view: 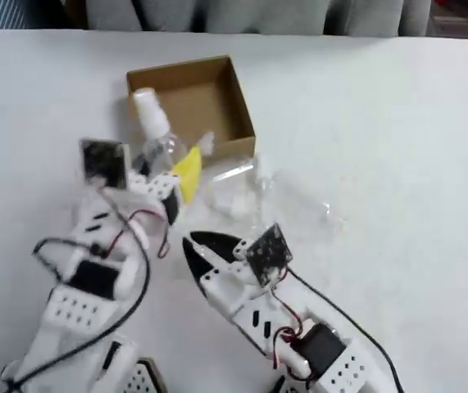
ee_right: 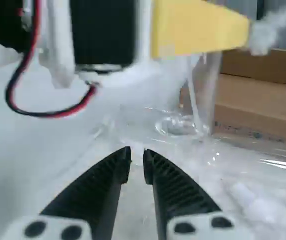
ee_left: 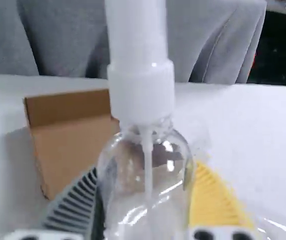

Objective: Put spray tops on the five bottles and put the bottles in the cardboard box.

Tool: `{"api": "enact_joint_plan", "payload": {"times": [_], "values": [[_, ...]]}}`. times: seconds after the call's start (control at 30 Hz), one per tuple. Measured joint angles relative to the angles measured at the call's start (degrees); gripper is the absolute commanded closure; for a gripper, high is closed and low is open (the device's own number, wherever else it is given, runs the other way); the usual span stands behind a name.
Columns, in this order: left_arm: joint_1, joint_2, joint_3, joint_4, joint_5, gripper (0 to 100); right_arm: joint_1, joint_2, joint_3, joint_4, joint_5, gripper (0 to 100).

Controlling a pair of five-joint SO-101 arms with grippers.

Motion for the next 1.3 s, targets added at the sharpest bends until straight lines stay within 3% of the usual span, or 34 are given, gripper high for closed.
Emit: {"api": "enact_joint_plan", "payload": {"times": [0.2,0.37,0.6,1.3], "values": [[5.63,6.24,-1.58,-1.58,0.0,98,-0.44,-3.52,2.11,-0.88,0.35,98.4],[8.44,3.52,-1.58,4.13,0.0,98,-0.44,-3.6,2.73,-2.46,0.35,98.4],[8.26,-3.34,-1.58,12.66,0.0,98,1.41,-3.6,2.73,-2.64,0.35,98.4],[8.18,-12.13,-1.49,16.44,-0.09,98,3.25,-4.57,2.64,-3.25,0.35,98.4]]}}
